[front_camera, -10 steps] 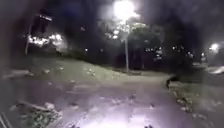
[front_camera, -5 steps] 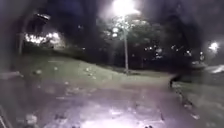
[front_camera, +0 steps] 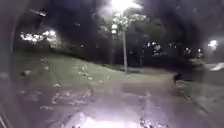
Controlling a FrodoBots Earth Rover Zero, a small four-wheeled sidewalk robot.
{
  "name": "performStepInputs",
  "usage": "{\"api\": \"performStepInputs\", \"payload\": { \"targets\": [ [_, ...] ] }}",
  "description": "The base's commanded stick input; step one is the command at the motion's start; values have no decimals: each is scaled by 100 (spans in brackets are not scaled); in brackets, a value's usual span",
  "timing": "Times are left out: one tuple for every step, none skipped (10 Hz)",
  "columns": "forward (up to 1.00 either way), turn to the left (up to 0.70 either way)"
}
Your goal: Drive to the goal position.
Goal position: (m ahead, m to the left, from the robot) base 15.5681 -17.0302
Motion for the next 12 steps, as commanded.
{"api": "performStepInputs", "payload": {
  "targets": [
    [70,-26],
    [70,-14],
    [70,-2],
    [70,-35],
    [70,-35],
    [70,-35],
    [70,-35],
    [70,-35],
    [70,-35],
    [70,-35],
    [70,-35],
    [70,-35]
  ]
}}
